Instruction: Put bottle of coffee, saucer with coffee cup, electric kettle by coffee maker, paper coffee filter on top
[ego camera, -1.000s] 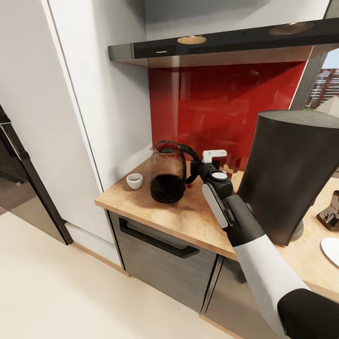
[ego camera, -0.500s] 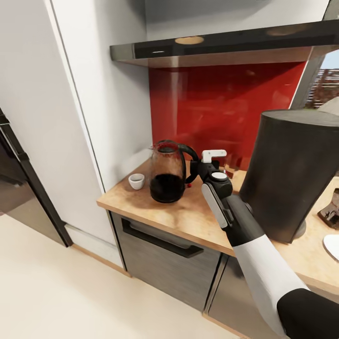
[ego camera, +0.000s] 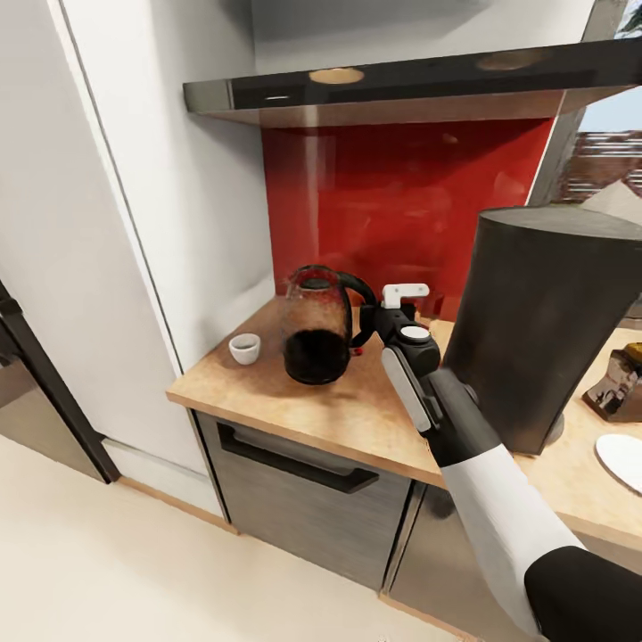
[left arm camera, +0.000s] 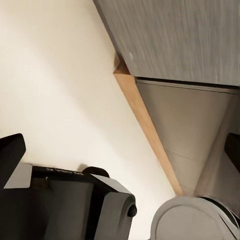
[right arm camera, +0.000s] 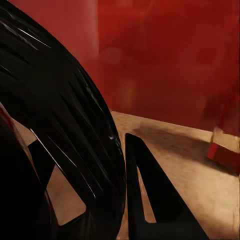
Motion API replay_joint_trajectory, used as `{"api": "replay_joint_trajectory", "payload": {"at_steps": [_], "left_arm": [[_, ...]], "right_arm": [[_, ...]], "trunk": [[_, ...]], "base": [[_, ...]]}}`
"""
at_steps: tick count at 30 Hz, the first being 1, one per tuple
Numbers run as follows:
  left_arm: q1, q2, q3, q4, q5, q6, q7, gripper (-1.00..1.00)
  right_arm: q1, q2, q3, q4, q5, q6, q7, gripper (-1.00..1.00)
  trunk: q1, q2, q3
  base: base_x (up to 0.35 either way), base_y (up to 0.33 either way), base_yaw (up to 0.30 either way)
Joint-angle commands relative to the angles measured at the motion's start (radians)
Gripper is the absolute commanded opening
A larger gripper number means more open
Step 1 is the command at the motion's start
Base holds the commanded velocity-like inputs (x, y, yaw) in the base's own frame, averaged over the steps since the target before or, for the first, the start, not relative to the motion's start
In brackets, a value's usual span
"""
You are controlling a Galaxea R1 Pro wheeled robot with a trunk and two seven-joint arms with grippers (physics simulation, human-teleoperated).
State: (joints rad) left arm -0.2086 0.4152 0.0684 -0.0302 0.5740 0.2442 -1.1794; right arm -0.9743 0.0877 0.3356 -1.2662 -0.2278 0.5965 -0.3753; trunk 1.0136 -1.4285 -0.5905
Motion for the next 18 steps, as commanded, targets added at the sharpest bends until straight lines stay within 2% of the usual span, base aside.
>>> {"api": "replay_joint_trajectory", "payload": {"at_steps": [1,7,14,18], "left_arm": [[0.000,0.000,0.007,0.000,-0.004,0.010,-0.003,1.00],[0.000,0.000,0.007,0.000,-0.003,0.011,-0.003,1.00],[0.000,0.001,0.007,0.000,-0.003,0.010,-0.003,1.00],[0.000,0.001,0.007,0.000,-0.003,0.010,-0.003,1.00]], "right_arm": [[-0.001,0.000,0.002,-0.001,-0.007,0.002,-0.010,-1.00],[-0.001,0.000,0.002,-0.001,-0.007,0.002,-0.010,-1.00],[-0.001,0.000,0.002,-0.001,-0.008,0.002,-0.010,-1.00],[-0.001,0.000,0.002,-0.001,-0.008,0.002,-0.010,-1.00]], "trunk": [[0.000,-0.001,-0.001],[0.000,-0.001,-0.001],[0.000,-0.001,-0.001],[0.000,-0.001,-0.001]], "base": [[0.004,0.005,-0.269],[0.001,0.030,-0.231],[0.000,0.227,-0.040],[0.000,0.089,-0.021]]}}
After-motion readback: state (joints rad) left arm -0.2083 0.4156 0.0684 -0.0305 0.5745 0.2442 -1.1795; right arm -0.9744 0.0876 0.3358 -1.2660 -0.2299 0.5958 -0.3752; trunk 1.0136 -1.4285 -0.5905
